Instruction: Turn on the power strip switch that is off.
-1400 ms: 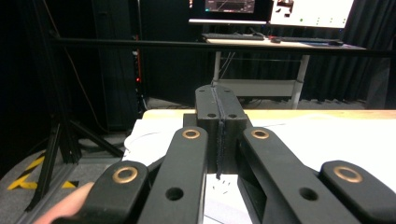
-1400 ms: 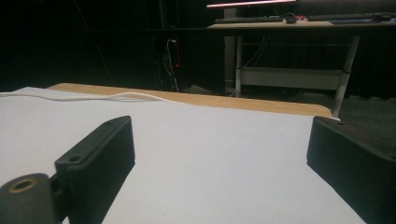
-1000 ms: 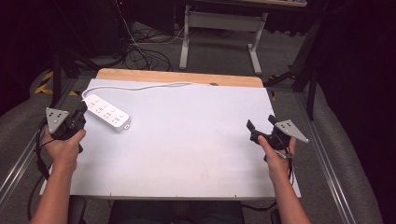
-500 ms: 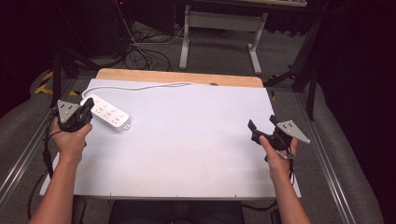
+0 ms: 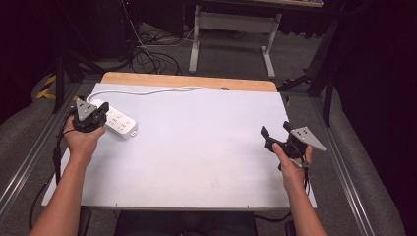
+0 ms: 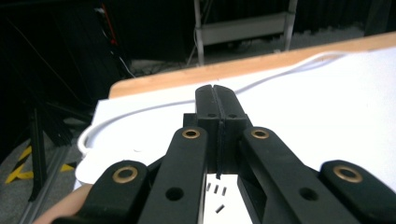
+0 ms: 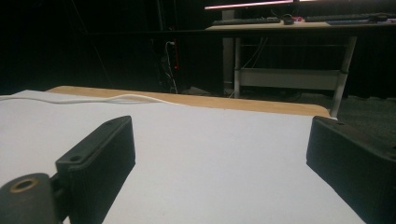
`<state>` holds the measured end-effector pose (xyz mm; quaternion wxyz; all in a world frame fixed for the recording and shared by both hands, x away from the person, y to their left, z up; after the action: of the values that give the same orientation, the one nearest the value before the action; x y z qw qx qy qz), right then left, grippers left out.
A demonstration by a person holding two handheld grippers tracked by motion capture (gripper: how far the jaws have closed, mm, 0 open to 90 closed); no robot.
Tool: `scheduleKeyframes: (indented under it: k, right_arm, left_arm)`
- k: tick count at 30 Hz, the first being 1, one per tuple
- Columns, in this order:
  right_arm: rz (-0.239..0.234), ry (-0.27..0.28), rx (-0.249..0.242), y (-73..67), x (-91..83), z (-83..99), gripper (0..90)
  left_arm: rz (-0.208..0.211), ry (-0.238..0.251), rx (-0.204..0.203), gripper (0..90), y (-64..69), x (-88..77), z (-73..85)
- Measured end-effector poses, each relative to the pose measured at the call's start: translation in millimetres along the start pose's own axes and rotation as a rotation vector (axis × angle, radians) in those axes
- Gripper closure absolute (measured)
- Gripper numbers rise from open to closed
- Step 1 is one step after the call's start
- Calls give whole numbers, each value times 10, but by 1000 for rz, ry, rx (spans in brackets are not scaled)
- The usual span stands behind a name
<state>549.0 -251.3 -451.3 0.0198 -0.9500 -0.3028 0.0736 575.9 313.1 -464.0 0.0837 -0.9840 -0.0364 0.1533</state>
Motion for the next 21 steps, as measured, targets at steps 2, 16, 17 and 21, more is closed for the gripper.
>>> scheduleKeyframes:
  k: [2,16,17,21]
  right_arm:
    - [-2,0,0,-2,2,0,87]
    - [-5,-6,-3,-8,16,11,90]
    - [-6,-7,-3,-7,18,14,91]
    - [-5,-14,3,3,20,27,90]
  left_arm:
    - [12,-24,12,900,21,37,14]
    - [86,-244,61,900,89,316,109]
    - [89,-254,64,900,97,338,117]
    - [107,-301,89,900,125,394,166]
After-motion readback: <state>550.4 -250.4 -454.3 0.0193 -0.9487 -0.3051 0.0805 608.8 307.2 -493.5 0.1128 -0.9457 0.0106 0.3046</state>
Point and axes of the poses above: each handheld gripper's, and its own axes: x roughly forward along the jaws, z roughly out of its underside, y roughly to its right, the point moved 6 cm from there along x, roughly forward along the jaws, and after that the axes turned 14 degrees about -z, right-handed, at the moved point
